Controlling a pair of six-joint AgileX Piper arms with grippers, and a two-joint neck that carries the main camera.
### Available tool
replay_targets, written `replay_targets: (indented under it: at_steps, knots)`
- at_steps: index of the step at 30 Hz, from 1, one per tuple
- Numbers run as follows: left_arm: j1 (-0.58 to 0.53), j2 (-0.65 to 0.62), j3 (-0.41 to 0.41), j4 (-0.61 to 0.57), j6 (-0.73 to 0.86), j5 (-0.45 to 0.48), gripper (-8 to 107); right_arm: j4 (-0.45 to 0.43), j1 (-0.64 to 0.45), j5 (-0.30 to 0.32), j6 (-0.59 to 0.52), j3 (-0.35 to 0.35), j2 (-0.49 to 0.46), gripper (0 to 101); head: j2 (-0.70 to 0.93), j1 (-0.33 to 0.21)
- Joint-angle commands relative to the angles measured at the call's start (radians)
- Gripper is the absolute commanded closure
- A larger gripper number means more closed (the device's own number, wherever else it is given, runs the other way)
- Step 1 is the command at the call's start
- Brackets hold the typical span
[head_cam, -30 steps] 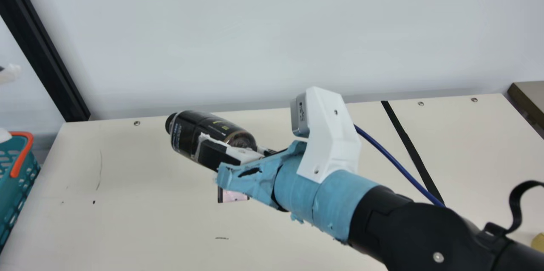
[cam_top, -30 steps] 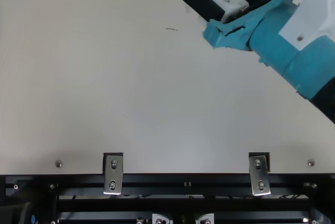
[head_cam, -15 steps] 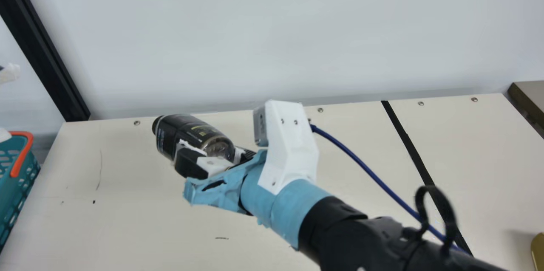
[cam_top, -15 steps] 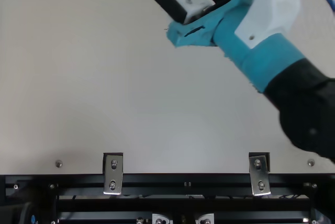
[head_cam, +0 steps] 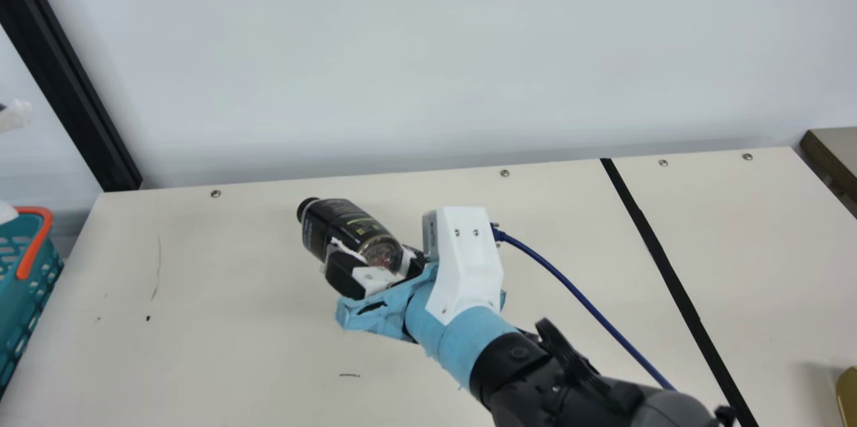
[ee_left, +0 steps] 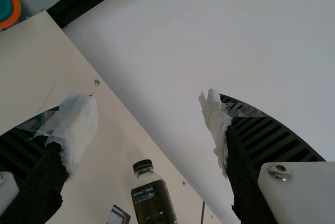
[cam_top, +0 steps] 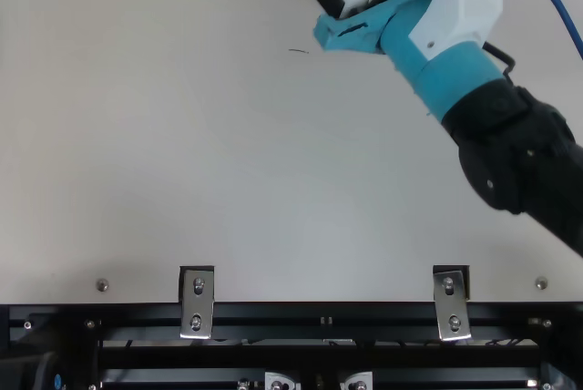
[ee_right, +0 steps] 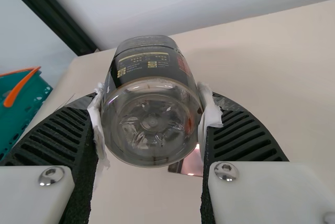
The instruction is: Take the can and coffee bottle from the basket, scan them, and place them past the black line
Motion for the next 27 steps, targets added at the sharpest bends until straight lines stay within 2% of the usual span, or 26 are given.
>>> replay_targets:
  at_steps: [1, 10, 27]
  knots:
    - [0.0, 0.0, 0.0, 0.0, 0.0, 0.0, 9, -0.091, -0.019, -0.053, 0.054, -0.001, 0.031, 101, -0.001, -0.002]
    - [0.0, 0.0, 0.0, 0.0, 0.0, 0.0, 9, -0.161, -0.053, -0.128, 0.093, -0.011, 0.074, 101, -0.001, -0.002]
    - [0.0, 0.0, 0.0, 0.0, 0.0, 0.0, 9, -0.106, -0.059, -0.154, -0.02, -0.01, 0.107, 101, -0.001, -0.002]
